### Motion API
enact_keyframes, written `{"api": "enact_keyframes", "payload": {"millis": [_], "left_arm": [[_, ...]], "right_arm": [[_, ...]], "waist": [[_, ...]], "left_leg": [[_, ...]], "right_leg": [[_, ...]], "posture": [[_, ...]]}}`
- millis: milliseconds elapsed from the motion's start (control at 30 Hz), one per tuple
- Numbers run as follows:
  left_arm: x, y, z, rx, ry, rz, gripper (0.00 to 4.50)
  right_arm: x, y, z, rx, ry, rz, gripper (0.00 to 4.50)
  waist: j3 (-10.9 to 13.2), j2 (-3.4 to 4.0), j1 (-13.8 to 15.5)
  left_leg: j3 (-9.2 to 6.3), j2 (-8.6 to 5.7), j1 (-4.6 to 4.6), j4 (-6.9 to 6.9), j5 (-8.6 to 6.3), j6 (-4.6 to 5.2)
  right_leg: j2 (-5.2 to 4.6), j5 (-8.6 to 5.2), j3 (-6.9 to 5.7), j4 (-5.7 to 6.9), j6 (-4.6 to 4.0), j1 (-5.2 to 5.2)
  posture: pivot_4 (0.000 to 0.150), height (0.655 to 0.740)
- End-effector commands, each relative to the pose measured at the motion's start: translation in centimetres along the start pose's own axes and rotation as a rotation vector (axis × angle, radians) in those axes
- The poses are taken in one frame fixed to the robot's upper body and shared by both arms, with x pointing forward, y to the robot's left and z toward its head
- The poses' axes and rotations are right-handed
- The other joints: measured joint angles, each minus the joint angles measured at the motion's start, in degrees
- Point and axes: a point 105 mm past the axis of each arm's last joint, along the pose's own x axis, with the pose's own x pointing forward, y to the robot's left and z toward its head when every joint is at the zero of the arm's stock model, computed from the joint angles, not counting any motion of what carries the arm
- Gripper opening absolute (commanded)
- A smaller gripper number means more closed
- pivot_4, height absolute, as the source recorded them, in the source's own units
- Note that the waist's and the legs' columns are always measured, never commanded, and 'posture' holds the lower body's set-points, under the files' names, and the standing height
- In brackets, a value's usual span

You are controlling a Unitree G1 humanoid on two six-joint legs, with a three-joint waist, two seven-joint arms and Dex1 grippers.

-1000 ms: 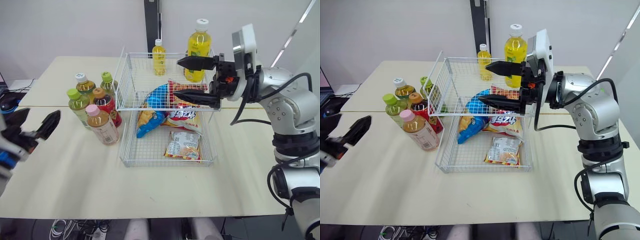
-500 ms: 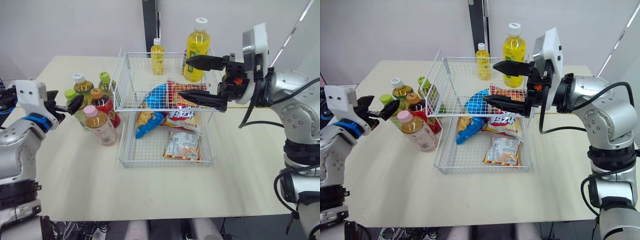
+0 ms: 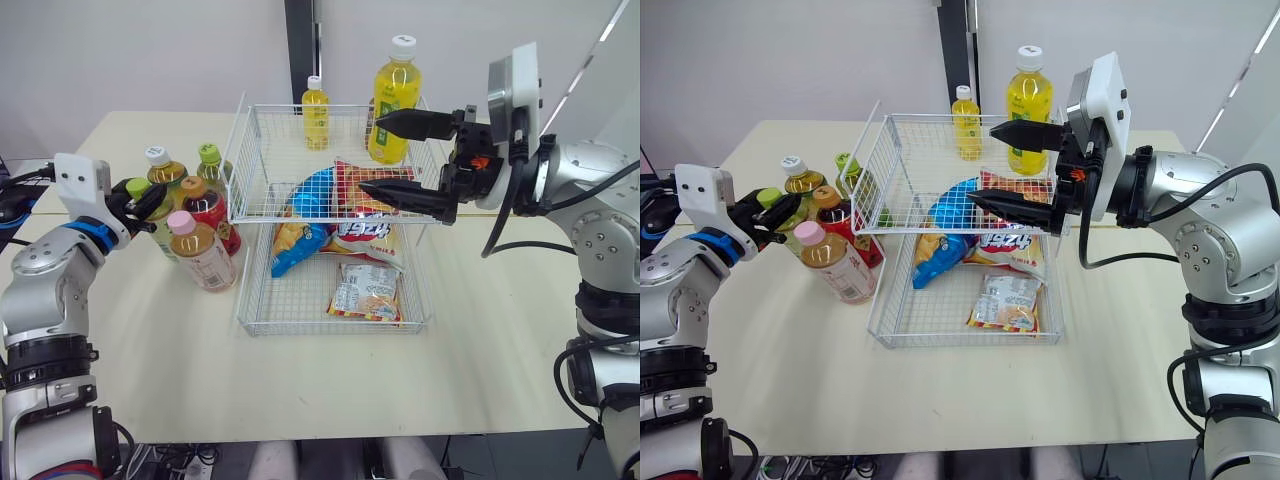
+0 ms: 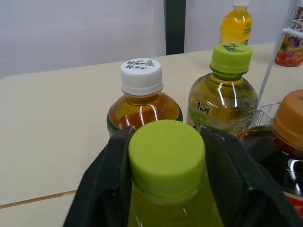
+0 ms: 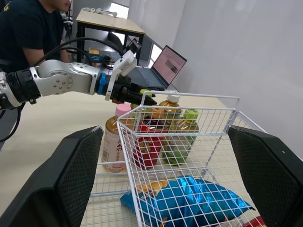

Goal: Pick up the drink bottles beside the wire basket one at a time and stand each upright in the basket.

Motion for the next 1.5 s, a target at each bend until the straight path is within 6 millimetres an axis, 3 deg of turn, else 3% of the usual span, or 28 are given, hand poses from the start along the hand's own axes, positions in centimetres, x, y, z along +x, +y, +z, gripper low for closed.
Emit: {"api": "enact_keyframes", "payload": {"millis": [33,200,267,433,500,700,767,900,1033,1200,1500], "left_arm": [[0.2,-0.1,0.6,0.023,-0.014,0.001,1.37],[-0.3,0.4,1.9,0.035,-0.052,0.008,1.37],[-0.6,0.4,3.6,0.036,-0.085,-0.013,1.37],[-2.8,0.1,9.8,0.032,-0.159,-0.115,1.37],[-3.7,0.3,12.8,0.028,-0.179,-0.141,1.37],[-5.9,-0.5,22.0,0.108,-0.31,-0.217,1.37],[-6.1,-1.1,24.6,0.127,-0.371,-0.243,1.37],[-4.4,-4.6,28.9,0.137,-0.46,-0.375,1.37],[-1.7,-7.7,30.3,0.145,-0.488,-0.472,1.37],[1.7,-12.6,30.3,0.086,-0.505,-0.639,1.37],[6.4,-19.2,25.4,0.042,-0.397,-0.839,1.37]], "right_arm": [[-0.7,-0.1,1.3,-0.05,-0.036,-0.022,4.5],[-0.6,-0.1,1.3,-0.05,-0.04,-0.023,4.5],[-0.6,-0.2,1.3,-0.048,-0.043,-0.02,4.5],[-0.6,-0.4,1.5,-0.029,-0.069,-0.008,4.5],[-0.6,-0.7,1.5,-0.038,-0.075,-0.015,4.5],[-0.6,-1.1,1.7,-0.042,-0.083,-0.022,4.5],[-0.7,-1.2,1.6,-0.046,-0.083,-0.029,4.5],[-0.9,-1.6,1.6,-0.068,-0.084,-0.062,4.5],[-1.2,-1.7,1.6,-0.085,-0.079,-0.094,4.5],[-2.1,-1.6,1.8,-0.105,-0.065,-0.156,4.5],[-3.4,-0.8,2.0,-0.119,-0.033,-0.248,4.5]], "waist": [[0.0,0.0,0.0],[0.0,0.0,0.05],[0.0,0.0,0.03],[0.04,-0.1,-0.01],[0.19,-0.27,0.01],[0.24,-0.3,0.14],[0.24,-0.29,0.28],[0.25,-0.28,0.78],[0.28,-0.23,0.71],[0.31,-0.18,0.52],[0.49,0.11,-0.27]], "left_leg": [[0.0,0.0,0.0,0.0,0.0,0.0],[0.0,0.0,0.0,0.0,0.0,0.0],[-0.01,0.0,-0.01,0.0,0.0,0.0],[-0.1,0.03,-0.51,0.05,0.01,0.0],[-0.11,0.01,-0.94,0.18,0.01,0.0],[-0.13,-0.07,-1.0,0.15,0.0,-0.01],[-0.13,-0.09,-0.99,0.15,0.0,-0.01],[-0.17,-0.1,-0.99,0.23,0.01,-0.01],[-0.07,-0.11,-0.96,0.24,0.01,-0.01],[-0.06,-0.1,-1.01,0.24,0.01,0.0],[0.1,-0.12,-1.1,0.19,0.0,0.01]], "right_leg": [[0.0,0.0,0.0,0.0,0.0,0.0],[0.0,0.0,0.0,-0.01,0.02,0.0],[0.0,0.0,-0.01,-0.01,0.02,0.0],[0.04,0.03,-0.03,0.03,0.01,-0.47],[0.06,0.2,-0.06,0.18,-0.2,-0.93],[0.03,0.05,-0.18,0.06,0.11,-0.92],[0.03,0.04,-0.19,0.02,0.13,-0.9],[0.05,0.04,-0.27,0.08,0.16,-0.87],[0.05,0.06,-0.14,0.08,0.22,-0.86],[0.05,0.07,-0.13,0.11,0.2,-0.91],[0.05,0.18,0.03,0.15,0.01,-1.12]], "posture": [[0.15,0.74],[0.15,0.74],[0.15,0.74],[0.15,0.74],[0.15,0.74],[0.15,0.74],[0.15,0.74],[0.15,0.74],[0.15,0.74],[0.15,0.74],[0.15,0.74]]}}
